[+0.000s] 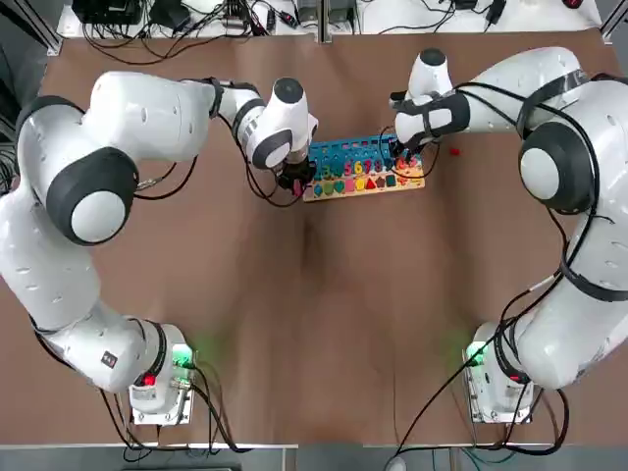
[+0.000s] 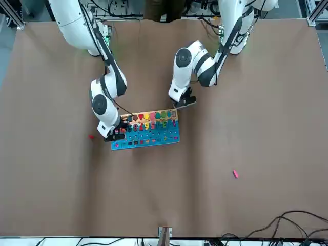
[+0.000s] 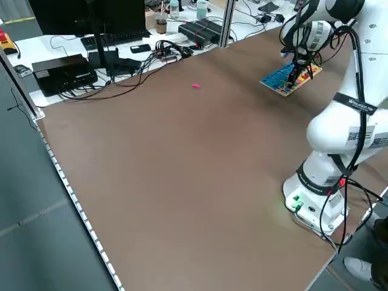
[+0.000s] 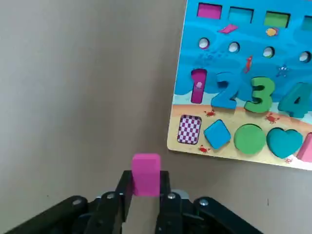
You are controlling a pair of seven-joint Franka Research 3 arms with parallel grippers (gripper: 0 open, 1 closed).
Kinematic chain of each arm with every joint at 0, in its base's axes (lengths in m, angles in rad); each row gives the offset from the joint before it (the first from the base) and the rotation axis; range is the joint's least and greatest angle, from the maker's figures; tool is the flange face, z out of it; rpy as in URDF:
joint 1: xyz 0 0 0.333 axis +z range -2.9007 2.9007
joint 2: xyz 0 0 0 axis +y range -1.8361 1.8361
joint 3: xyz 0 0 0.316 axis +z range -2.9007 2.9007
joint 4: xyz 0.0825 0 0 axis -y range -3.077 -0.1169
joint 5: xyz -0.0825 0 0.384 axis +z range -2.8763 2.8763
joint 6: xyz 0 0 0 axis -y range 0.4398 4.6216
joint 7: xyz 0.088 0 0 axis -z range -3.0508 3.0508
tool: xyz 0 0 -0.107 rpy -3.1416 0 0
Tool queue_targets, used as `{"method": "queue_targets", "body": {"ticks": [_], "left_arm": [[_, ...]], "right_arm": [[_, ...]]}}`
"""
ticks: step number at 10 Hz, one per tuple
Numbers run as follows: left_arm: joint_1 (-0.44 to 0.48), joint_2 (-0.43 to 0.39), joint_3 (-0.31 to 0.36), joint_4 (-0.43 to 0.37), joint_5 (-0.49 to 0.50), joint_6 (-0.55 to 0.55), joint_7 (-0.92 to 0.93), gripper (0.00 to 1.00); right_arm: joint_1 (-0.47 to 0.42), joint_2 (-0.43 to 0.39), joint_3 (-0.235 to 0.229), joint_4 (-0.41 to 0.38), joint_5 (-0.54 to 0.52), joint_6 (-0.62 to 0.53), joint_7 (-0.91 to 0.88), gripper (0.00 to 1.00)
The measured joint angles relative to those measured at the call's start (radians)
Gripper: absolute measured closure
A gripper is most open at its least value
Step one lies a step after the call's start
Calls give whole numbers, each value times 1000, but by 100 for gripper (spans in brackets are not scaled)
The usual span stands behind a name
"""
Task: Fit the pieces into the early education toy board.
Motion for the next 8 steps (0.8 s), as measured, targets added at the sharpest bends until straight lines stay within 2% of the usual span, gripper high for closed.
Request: {"method": "queue_targets", "body": {"ticks": [4,7,8], "left_arm": [[-12,21,3,20,5,13,-6,74],[-10,70,15,81,45,19,-8,74],[-10,78,15,92,48,21,-8,74]], "right_arm": [[-50,-73,-6,80,-1,-165,-1,47],[-169,-165,-30,95,-4,-193,-84,30],[-212,-174,-44,94,-4,-194,-128,18]]}}
